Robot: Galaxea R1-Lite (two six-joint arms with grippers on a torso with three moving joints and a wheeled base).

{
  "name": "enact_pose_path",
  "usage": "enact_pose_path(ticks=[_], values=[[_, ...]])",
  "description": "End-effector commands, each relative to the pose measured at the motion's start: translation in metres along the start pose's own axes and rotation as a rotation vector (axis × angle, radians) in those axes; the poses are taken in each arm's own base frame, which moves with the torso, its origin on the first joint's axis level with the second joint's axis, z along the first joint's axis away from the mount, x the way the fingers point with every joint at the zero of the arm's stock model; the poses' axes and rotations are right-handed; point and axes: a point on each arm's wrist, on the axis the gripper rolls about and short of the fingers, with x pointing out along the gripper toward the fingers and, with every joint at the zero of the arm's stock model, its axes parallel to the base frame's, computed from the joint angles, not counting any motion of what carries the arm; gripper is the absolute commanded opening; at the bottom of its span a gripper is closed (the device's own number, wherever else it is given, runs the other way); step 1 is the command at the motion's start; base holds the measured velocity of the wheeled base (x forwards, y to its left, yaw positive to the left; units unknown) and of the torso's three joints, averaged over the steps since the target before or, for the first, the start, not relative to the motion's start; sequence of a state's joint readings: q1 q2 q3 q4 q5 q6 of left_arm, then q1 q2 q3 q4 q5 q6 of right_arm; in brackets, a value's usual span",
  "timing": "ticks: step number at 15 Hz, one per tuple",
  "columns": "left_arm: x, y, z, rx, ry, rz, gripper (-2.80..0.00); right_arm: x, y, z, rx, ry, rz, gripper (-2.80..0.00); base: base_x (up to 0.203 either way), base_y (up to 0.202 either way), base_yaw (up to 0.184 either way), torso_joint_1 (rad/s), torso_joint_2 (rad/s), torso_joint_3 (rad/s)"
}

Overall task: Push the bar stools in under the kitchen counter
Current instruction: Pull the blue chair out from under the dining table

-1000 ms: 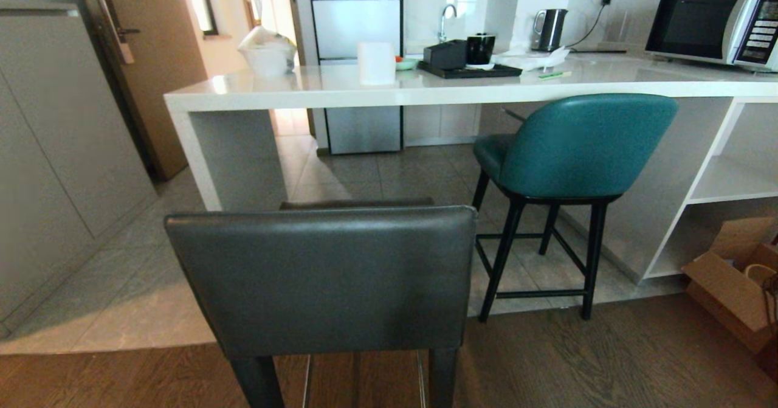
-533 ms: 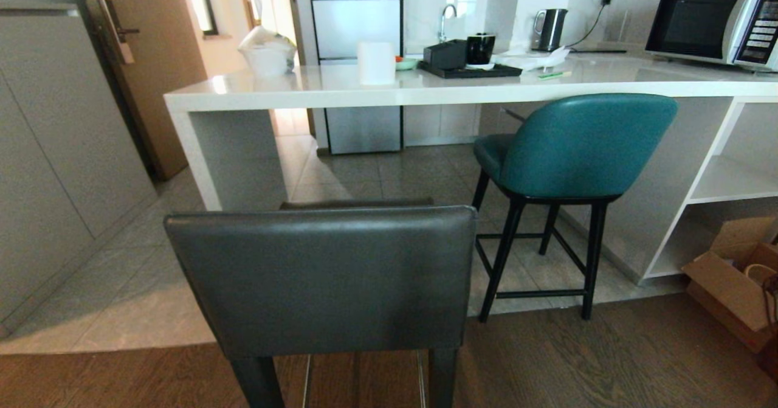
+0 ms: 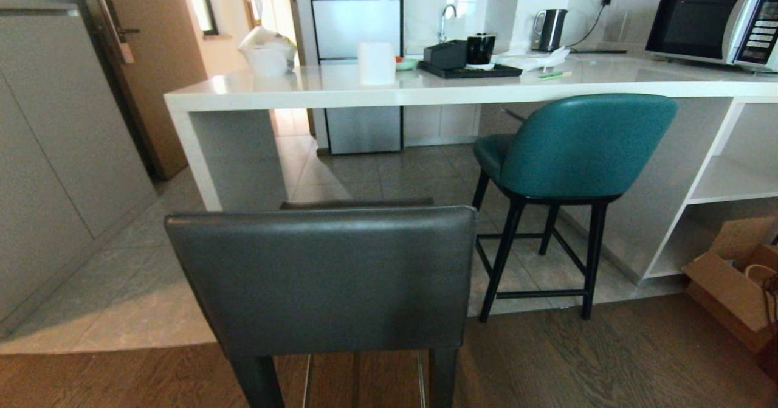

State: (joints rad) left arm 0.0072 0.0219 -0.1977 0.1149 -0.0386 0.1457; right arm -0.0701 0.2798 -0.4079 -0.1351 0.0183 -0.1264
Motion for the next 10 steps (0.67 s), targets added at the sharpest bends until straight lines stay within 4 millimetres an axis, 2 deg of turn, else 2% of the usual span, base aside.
enact_pose_path(ticks=[1, 3, 6, 8, 10], values=[[0.0, 0.0, -0.001, -0.002, 0.005, -0.005, -2.8, -0.004, -0.004, 0.009, 0.014, -0.023, 0.064, -2.8, 0.0, 0.0, 0.0, 0.0, 0.0, 0.0], [0.001, -0.001, -0.004, -0.023, 0.014, -0.004, -2.8, -0.02, -0.006, 0.002, 0.014, -0.004, 0.058, -2.8, 0.0, 0.0, 0.0, 0.0, 0.0, 0.0], [0.002, -0.001, -0.005, -0.028, 0.018, 0.0, -2.8, -0.049, -0.002, -0.029, -0.041, -0.027, 0.007, -2.8, 0.0, 0.0, 0.0, 0.0, 0.0, 0.0], [0.001, -0.001, -0.004, -0.027, 0.015, -0.003, -2.8, -0.043, 0.001, -0.056, -0.052, 0.062, -0.048, -2.8, 0.0, 0.0, 0.0, 0.0, 0.0, 0.0], [0.003, -0.002, -0.01, -0.026, 0.034, -0.013, -2.8, -0.035, 0.006, -0.088, -0.063, 0.15, -0.031, -2.8, 0.0, 0.0, 0.0, 0.0, 0.0, 0.0]])
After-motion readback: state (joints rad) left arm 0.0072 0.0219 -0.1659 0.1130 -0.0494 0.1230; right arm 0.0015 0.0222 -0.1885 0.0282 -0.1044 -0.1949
